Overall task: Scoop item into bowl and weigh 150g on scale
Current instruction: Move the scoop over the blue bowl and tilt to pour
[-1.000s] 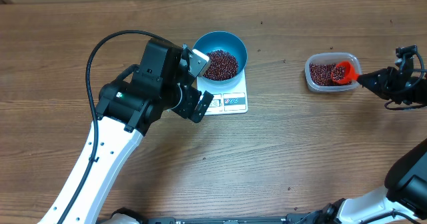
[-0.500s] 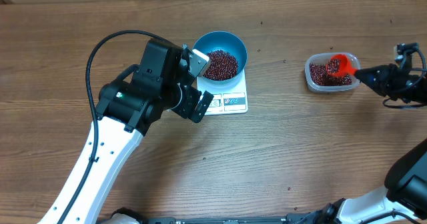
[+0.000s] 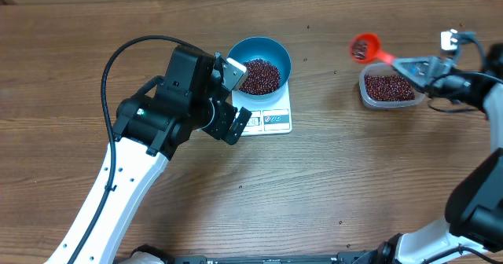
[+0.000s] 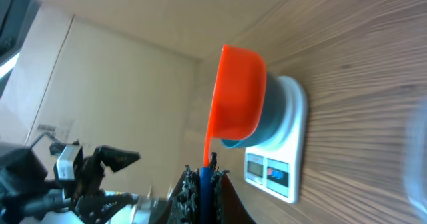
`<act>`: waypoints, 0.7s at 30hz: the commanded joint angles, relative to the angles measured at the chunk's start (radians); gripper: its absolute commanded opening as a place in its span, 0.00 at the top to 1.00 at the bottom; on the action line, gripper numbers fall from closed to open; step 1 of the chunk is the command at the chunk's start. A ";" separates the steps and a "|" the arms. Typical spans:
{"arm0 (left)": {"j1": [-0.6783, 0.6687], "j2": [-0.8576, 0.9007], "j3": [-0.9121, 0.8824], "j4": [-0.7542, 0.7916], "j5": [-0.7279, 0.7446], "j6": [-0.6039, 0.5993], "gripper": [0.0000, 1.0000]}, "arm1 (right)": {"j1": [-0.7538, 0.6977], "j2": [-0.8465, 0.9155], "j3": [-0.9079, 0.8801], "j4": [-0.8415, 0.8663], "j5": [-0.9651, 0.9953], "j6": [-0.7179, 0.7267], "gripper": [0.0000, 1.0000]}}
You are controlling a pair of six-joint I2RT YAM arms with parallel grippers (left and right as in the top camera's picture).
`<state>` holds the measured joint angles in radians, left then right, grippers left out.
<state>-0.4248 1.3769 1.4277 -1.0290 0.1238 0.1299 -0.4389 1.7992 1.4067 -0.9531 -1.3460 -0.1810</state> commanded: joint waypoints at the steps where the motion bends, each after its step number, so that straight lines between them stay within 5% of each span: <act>1: -0.001 0.003 0.007 0.001 0.000 -0.010 0.01 | 0.097 0.004 0.013 0.112 -0.037 0.200 0.96; 9: -0.001 0.003 0.007 0.001 0.000 -0.010 0.00 | 0.336 0.004 0.013 0.447 0.094 0.494 0.96; 21: -0.001 0.003 0.007 0.001 0.000 -0.010 0.00 | 0.575 -0.002 0.016 0.500 0.494 0.352 0.96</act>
<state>-0.4248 1.3766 1.4277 -1.0290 0.1238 0.1299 0.1024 1.8004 1.4063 -0.4568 -0.9932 0.2451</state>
